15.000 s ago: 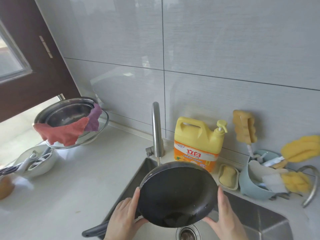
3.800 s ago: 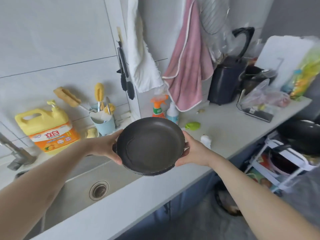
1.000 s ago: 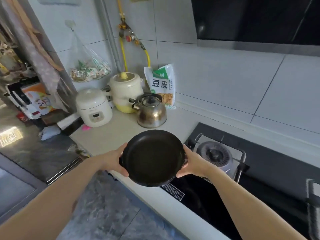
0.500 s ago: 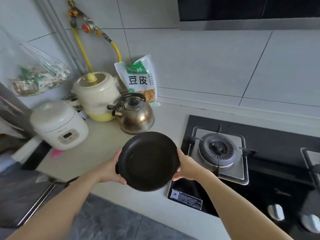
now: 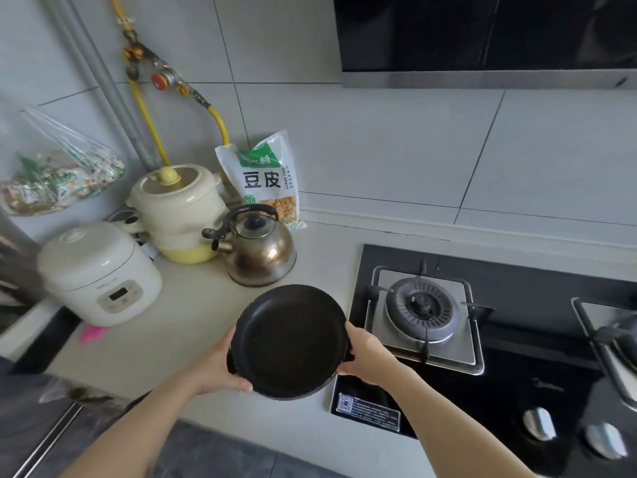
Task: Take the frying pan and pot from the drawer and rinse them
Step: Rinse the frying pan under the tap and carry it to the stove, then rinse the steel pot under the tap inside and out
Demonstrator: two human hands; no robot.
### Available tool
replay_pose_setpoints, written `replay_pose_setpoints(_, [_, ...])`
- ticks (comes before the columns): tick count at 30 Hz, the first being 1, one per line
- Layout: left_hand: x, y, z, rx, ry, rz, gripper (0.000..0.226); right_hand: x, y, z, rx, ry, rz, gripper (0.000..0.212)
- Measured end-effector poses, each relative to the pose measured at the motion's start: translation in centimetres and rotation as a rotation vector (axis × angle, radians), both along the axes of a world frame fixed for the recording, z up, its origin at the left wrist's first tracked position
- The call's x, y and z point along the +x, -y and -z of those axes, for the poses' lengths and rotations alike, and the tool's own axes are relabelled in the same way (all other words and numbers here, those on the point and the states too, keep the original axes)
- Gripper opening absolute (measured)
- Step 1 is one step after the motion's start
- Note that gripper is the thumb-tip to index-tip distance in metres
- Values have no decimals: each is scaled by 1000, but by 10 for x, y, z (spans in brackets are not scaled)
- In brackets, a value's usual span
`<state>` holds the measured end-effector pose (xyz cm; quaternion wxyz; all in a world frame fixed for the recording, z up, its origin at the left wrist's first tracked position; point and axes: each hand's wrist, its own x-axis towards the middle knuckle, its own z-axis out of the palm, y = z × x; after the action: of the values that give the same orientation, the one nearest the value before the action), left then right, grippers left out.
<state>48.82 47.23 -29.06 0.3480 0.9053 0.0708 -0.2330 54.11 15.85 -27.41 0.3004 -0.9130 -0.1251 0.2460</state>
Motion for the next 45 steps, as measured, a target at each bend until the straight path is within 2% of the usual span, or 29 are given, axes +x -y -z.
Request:
replay_pose_setpoints(3, [14,12,-17,187,48,-16,111,-5,7,-10,-77,67,49,83])
replay_pose_setpoints(6, [32,36,-37,398,253,-177,109,-11,33,-36,-72,239,260,90])
replay_pose_setpoints(10, [46,88,-79,474,752,-376,90,-29,103,-88,-81,511,688,88])
replay_pose_setpoints(12, [50,122,-101,459,889,-364,85,-46,144,-111,-152,630,882,90])
replay_pose_setpoints(14, [52,160,-124,435,947,-257,84,-70,182,-133,-210,707,1035,90])
replay_pose_setpoints(21, [41,301,-190,270,1066,17,84,-186,302,-180,-291,691,1418,91])
replay_pose_setpoints(28, [-6,468,-212,41,1136,172,77,-367,425,-205,-456,712,1812,91])
replay_pose_setpoints(38, [-164,712,-206,-175,1129,491,80,-587,556,-212,-668,632,2054,93])
replay_pose_setpoints(45, [-257,859,-204,-253,1124,706,83,-692,617,-202,-686,564,2221,93])
